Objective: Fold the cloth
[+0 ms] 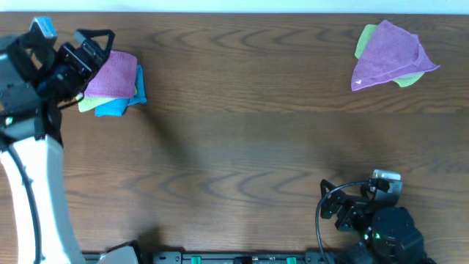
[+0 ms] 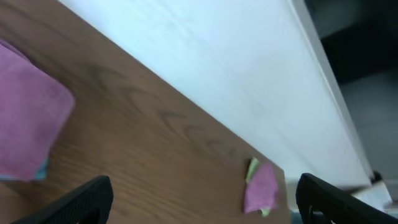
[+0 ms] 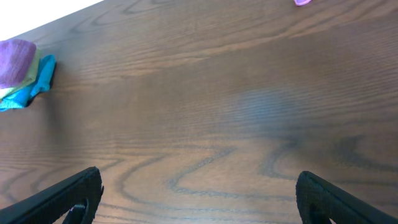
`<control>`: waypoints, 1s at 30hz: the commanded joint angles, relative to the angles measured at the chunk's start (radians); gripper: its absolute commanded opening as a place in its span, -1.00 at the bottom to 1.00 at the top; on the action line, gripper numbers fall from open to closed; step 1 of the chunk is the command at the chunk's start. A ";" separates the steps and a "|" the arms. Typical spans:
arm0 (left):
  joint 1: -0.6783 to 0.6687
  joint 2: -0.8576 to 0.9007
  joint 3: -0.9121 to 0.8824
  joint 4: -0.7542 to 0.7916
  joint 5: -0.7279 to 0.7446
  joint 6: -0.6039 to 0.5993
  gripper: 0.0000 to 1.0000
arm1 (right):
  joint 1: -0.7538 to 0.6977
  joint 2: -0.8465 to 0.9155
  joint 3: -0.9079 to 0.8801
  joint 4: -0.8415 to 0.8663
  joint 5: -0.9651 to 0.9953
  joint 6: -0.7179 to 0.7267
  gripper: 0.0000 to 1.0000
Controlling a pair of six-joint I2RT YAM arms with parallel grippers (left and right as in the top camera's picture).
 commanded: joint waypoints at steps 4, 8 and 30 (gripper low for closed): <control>-0.002 -0.135 0.023 -0.085 0.109 0.319 0.91 | -0.003 -0.005 -0.006 -0.001 0.014 0.007 0.98; -0.022 -0.250 0.021 -0.230 -0.032 0.415 0.91 | -0.003 -0.005 -0.006 -0.001 0.014 0.007 0.99; -0.199 -0.983 -0.678 -0.190 -0.528 0.718 0.91 | -0.003 -0.005 -0.006 -0.001 0.014 0.007 0.99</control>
